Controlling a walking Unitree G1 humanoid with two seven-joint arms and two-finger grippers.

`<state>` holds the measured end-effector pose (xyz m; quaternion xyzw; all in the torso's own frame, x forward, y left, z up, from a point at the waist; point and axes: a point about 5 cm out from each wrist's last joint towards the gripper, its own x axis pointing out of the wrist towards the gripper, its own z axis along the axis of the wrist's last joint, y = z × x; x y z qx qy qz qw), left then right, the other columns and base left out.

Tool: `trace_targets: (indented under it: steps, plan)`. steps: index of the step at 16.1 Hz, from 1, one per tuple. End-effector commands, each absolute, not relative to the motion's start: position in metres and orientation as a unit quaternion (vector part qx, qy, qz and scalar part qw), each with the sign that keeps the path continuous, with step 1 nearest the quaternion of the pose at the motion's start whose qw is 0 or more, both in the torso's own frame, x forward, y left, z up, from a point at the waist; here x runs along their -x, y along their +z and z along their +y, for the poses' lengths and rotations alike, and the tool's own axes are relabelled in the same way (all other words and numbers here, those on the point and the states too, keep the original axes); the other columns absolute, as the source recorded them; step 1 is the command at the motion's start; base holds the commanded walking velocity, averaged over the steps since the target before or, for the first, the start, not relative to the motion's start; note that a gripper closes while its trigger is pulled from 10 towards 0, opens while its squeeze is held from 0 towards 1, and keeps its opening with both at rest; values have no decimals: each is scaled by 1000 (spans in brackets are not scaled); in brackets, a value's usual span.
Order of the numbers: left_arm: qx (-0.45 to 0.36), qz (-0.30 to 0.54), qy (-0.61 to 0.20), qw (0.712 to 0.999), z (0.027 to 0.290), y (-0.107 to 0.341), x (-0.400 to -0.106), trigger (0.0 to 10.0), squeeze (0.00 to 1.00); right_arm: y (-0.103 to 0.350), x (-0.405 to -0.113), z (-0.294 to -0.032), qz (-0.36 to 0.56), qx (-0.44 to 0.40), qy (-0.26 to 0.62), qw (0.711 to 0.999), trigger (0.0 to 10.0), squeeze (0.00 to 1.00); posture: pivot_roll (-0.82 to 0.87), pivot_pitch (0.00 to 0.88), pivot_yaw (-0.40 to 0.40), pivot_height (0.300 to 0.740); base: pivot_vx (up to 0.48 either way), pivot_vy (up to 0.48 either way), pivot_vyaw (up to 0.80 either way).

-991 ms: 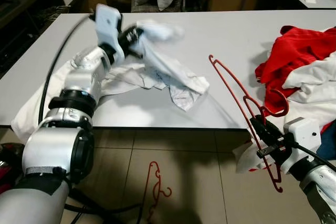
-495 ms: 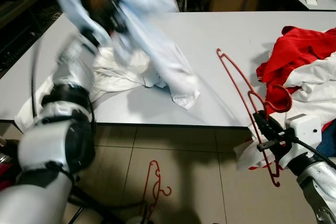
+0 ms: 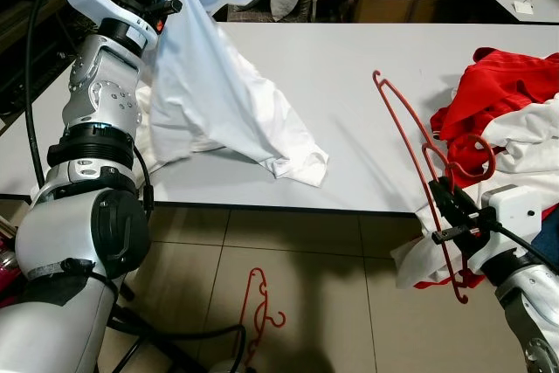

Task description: Hang hanger

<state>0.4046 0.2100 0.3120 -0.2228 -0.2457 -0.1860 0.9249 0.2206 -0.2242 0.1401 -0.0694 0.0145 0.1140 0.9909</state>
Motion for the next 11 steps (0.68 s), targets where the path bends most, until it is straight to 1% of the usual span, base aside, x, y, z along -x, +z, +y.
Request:
trace_targets:
  steps: [1,2,4,5,6,7,8,9,10,11]
  plan:
    - [225,-275,-194,914,208,333,-403,0,0,142,-220,-224,5,70,111,991,10000,0,14,0,61,740,0,0,0]
    - [212,-269,-199,918,204,332,-404,0,0,142,-220,-224,5,69,108,992,10000,0,11,0,67,740,0,0,0]
    - [147,-221,-225,937,179,314,-409,0,0,142,-219,-223,3,67,104,992,10000,0,4,0,73,740,0,0,0]
    - [121,-204,-233,943,171,306,-411,0,0,141,-218,-223,3,67,103,992,10000,0,1,0,74,740,0,0,0]
    - [65,-158,-258,951,148,282,-412,0,0,141,-217,-223,3,66,100,993,10000,0,-4,0,75,740,0,0,0]
    - [26,-118,-279,953,131,262,-412,0,0,141,-217,-223,3,65,99,993,10000,0,-9,0,77,740,0,0,0]
    - [-37,-57,-313,947,106,231,-408,4549,0,141,-216,-222,3,65,98,993,10000,0,-16,0,79,740,0,0,0]
    - [-89,-6,-363,928,85,204,-400,10000,0,141,-214,-222,3,66,97,993,10000,0,-22,0,81,740,0,0,0]
    - [-110,41,-419,900,71,180,-390,10000,1000,143,-212,-224,4,67,94,993,10000,0,-32,0,86,740,0,0,0]
    - [-110,56,-435,892,68,173,-387,10000,1000,143,-211,-225,5,68,93,993,10000,0,-32,0,86,740,0,0,0]
